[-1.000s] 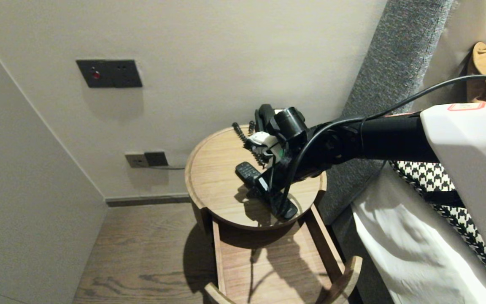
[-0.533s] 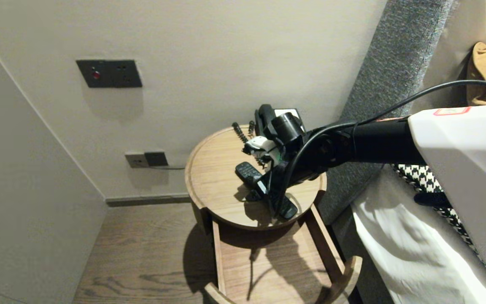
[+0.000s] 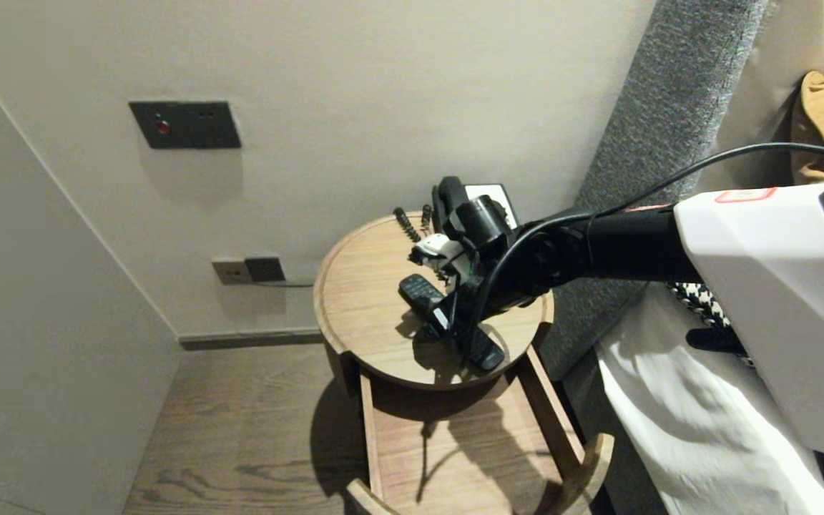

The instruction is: Put the remote controls on the table in the drawer one by one

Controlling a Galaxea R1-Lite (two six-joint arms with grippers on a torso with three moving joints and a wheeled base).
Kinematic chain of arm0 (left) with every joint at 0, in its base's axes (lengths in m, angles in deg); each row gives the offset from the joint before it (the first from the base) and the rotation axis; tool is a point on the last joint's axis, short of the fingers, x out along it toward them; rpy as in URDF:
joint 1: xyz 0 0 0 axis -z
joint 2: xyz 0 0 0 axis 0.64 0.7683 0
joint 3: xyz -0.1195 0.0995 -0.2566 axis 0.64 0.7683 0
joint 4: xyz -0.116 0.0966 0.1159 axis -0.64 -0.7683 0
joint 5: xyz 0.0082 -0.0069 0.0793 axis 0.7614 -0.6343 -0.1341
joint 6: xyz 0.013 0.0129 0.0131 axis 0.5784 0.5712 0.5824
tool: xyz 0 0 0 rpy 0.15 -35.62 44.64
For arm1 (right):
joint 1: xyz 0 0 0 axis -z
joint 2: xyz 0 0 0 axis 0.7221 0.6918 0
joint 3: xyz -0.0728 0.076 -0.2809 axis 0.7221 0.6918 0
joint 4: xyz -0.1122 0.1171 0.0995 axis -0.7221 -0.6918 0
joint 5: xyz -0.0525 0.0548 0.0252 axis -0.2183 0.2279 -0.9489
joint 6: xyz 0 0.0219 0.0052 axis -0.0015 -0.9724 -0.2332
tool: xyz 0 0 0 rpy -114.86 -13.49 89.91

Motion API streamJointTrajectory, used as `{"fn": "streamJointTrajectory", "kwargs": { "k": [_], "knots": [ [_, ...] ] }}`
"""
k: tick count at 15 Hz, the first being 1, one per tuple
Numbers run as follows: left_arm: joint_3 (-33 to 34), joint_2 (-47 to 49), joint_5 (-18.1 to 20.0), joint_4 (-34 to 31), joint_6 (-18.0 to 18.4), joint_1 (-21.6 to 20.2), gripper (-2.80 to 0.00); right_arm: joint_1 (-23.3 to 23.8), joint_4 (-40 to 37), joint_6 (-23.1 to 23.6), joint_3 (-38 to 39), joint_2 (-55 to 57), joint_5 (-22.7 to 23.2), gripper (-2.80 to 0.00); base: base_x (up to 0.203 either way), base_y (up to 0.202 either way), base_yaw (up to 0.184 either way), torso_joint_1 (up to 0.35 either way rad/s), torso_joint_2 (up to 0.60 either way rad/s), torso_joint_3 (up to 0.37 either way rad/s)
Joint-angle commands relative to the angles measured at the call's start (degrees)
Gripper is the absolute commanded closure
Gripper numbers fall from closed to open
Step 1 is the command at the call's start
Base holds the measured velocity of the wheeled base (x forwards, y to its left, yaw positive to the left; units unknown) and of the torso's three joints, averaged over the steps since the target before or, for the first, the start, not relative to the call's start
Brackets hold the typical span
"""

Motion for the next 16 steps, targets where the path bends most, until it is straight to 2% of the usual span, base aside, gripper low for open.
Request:
{"fn": "streamJointTrajectory", "kwargs": {
  "k": [1,10,16],
  "knots": [
    [0.0,0.0,0.0,0.0,0.0,0.0,0.00,0.0,-0.1,0.0,0.4,0.2,0.1,0.00,0.000,0.000,0.000,0.000,0.00,0.000],
    [0.0,0.0,0.0,0.0,0.0,0.0,0.00,0.1,-0.2,-0.1,0.3,-0.9,-0.2,0.00,0.000,0.000,0.000,0.000,0.00,0.000],
    [0.0,0.0,0.0,0.0,0.0,0.0,0.00,-0.3,-0.4,0.0,2.2,-5.8,-0.4,0.00,0.000,0.000,0.000,0.000,0.00,0.000]
  ]
}}
